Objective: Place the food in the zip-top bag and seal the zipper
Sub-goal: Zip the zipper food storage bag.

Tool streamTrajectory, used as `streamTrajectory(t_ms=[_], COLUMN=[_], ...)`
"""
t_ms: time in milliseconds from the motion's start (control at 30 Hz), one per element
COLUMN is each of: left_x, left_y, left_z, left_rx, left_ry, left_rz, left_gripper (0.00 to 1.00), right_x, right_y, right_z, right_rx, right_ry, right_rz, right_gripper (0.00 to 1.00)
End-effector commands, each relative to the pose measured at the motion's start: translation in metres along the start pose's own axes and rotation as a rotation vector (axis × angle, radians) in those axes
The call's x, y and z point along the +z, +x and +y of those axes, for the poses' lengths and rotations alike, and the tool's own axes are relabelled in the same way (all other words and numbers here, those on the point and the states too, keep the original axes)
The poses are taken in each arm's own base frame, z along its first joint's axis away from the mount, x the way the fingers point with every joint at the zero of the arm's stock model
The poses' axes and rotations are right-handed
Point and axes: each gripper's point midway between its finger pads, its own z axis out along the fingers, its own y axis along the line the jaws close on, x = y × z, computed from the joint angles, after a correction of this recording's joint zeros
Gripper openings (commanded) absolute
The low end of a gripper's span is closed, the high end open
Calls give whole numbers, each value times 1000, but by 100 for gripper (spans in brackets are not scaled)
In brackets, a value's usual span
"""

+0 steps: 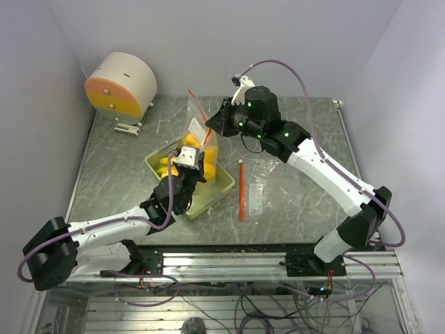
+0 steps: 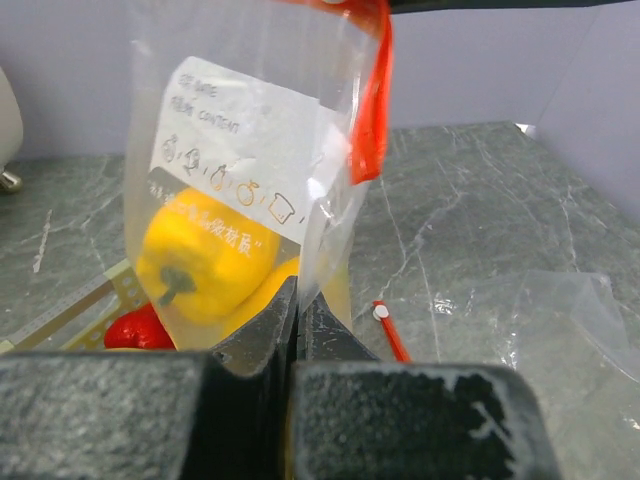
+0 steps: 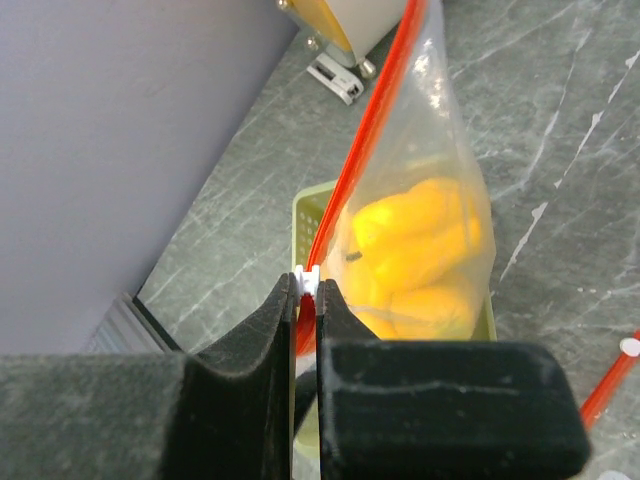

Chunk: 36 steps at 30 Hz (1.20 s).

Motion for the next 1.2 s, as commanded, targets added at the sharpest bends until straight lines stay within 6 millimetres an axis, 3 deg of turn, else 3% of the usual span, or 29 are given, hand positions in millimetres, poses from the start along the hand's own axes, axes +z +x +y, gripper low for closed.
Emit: streamTrajectory(t_ms=[0,133,167,200,267,300,367,467,667,800,933,1167], left_x=[-11,-14,-16,-18,-25,-31,-43,-61,-89,-103,-104,-113], left_y=[15,3,-4,-11,-31,-41,-56,-84,-138,-163,-160,-147], left_z=[15,8,2,-5,-23,-34,-49,-51,-27,-10,-2,-12], left_rx=[48,50,49,48,50,68,98,103,265,408,574,710], left_ry=[-33,18,57,104,220,298,413,481,495,499,518,645], left_rz=[22,-3,-4,-4,-18,-21,-4,14,22,42,79,84], left_gripper=[7,8,13,31,88,99,99,100,100,99,100,99], right_x=[-24,-28,-29,-30,-34,-36,-40,-47,-68,-85,-105,-122], right_y=[-56,-54,-51,-50,-50,-51,-51,-53,-31,-15,-9,-1], right_z=[12,17,18,18,15,12,11,16,51,60,69,73], right_rx=[-13,-7,-10,-10,-16,-18,-32,-72,-189,-251,-321,-376], right_ry=[-71,-160,-184,-197,-198,-194,-213,-268,-548,-655,-734,-790], right_rz=[-119,-78,-62,-54,-56,-59,-54,-41,74,132,143,141], right_gripper=[0,0,0,0,0,0,0,0,0,0,0,0])
